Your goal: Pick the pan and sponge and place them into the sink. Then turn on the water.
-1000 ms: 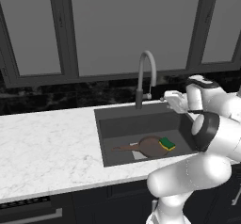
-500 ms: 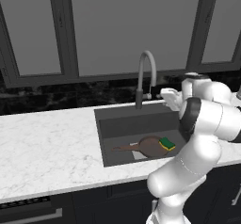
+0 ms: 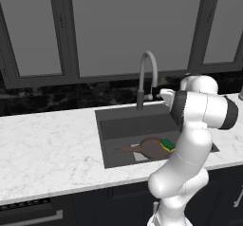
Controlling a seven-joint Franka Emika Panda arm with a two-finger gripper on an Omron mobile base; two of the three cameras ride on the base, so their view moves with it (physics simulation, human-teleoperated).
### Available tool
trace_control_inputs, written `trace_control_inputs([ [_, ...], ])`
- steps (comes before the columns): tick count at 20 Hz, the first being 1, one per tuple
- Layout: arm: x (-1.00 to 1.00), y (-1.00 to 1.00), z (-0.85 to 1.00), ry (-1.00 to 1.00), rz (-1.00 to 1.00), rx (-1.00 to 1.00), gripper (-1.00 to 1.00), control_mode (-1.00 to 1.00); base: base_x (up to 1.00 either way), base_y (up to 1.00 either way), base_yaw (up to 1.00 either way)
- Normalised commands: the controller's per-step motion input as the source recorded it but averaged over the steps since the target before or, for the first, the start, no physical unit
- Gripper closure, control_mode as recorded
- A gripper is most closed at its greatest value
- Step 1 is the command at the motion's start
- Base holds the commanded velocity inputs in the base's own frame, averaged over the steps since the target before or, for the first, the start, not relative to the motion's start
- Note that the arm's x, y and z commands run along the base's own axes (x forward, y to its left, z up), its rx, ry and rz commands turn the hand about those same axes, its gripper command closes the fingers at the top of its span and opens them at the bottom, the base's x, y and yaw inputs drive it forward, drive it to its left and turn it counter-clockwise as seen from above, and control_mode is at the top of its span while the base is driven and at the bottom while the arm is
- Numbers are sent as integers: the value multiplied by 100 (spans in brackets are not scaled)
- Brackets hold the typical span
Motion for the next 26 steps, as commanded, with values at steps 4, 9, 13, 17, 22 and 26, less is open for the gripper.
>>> trace_control_inputs([
  [4,39,0,-17,0,-7,0,-100,-100,0,0,0],
  [9,29,0,-1,0,-1,0,-100,-100,0,0,0],
  [13,32,0,-1,0,0,2,-100,-100,0,0,0],
  [17,39,0,-11,0,0,0,-100,-100,0,0,0],
  [22,42,0,-20,0,0,0,-100,-100,0,0,0],
  [26,38,0,-25,0,0,0,-100,-100,0,0,0],
])
